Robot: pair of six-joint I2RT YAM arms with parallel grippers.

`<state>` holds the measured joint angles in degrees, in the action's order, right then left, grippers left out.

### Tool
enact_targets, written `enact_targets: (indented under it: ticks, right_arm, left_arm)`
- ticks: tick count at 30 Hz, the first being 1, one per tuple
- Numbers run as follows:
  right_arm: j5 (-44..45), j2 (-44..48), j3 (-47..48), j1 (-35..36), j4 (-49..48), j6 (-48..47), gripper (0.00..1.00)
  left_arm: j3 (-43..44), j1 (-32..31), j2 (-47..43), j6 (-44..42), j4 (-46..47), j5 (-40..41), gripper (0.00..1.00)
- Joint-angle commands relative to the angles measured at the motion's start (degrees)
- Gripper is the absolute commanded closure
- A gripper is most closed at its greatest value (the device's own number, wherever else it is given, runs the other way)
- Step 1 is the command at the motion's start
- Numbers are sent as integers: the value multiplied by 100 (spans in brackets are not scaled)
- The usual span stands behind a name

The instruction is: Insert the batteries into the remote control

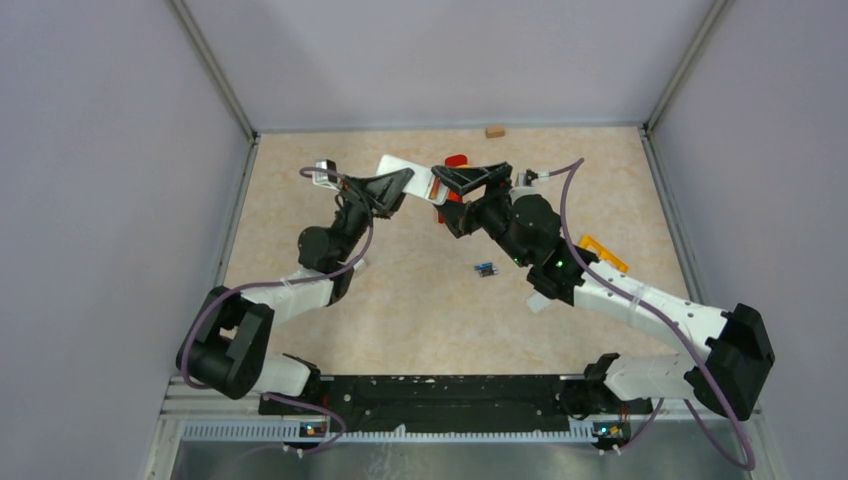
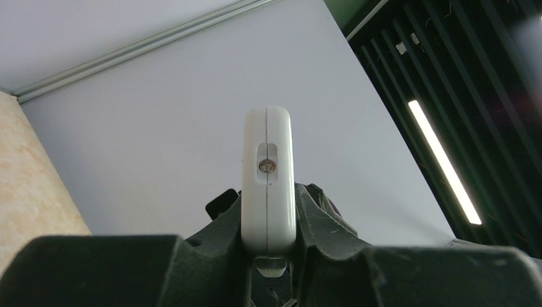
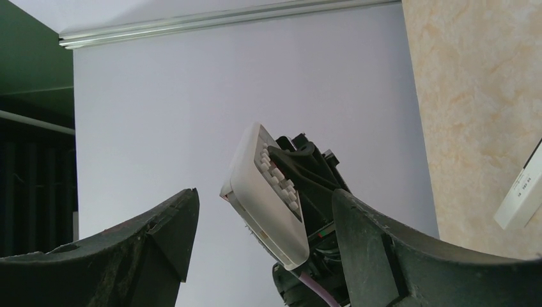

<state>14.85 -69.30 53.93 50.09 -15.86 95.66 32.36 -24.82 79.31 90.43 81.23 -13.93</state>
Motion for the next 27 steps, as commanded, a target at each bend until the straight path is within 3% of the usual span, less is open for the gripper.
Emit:
enact_targets:
  ticks: [1, 6, 9, 20, 27]
  right_arm:
    - [71, 80, 122, -51, -166, -60, 24]
    - [97, 122, 109, -65, -180, -49, 28]
    - [43, 126, 88, -93, -236, -56, 36]
    - [-89, 122, 33, -156, -451, -34, 35]
    - [-193, 99, 29, -174, -570, -65, 45]
  left_arm:
    - [-49, 12, -7, -78, 704, -40, 100]
    - [-59, 12, -4, -80, 750, -57, 100]
    - [-54, 12, -3, -91, 763, -70, 100]
    - [-36, 12, 32, -94, 830, -100, 100]
    - [-16, 12, 38, -97, 867, -118, 100]
